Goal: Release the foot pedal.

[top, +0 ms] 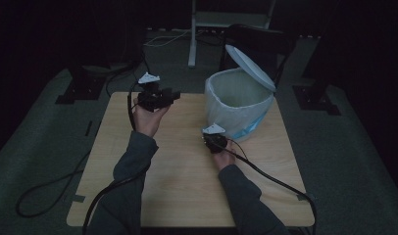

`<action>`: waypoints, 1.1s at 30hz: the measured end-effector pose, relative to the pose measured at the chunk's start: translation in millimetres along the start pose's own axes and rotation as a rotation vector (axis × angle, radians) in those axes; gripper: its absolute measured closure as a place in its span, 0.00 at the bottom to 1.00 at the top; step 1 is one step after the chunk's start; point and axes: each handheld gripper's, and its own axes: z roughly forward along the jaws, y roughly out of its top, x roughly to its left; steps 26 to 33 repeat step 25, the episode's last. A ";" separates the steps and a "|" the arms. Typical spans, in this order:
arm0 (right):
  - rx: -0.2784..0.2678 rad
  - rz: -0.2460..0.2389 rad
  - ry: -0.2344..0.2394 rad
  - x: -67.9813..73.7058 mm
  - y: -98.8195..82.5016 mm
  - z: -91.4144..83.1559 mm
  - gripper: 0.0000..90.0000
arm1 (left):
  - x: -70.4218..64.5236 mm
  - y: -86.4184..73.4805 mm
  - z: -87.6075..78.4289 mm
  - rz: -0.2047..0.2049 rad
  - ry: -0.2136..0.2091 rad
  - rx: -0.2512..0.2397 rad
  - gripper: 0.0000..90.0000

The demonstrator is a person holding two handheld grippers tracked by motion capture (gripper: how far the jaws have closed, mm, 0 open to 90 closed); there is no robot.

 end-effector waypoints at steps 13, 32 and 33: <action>-0.001 -0.036 0.060 7.4 1.2 -12.1 1.00 | 6.8 -6.8 0.3 -0.016 0.008 0.009 0.61; 0.037 -0.041 0.209 15.2 -16.7 -25.9 0.99 | 16.4 -18.8 -1.1 -0.035 0.024 0.027 0.61; 0.037 -0.041 0.209 15.2 -16.7 -25.9 0.99 | 16.4 -18.8 -1.1 -0.035 0.024 0.027 0.61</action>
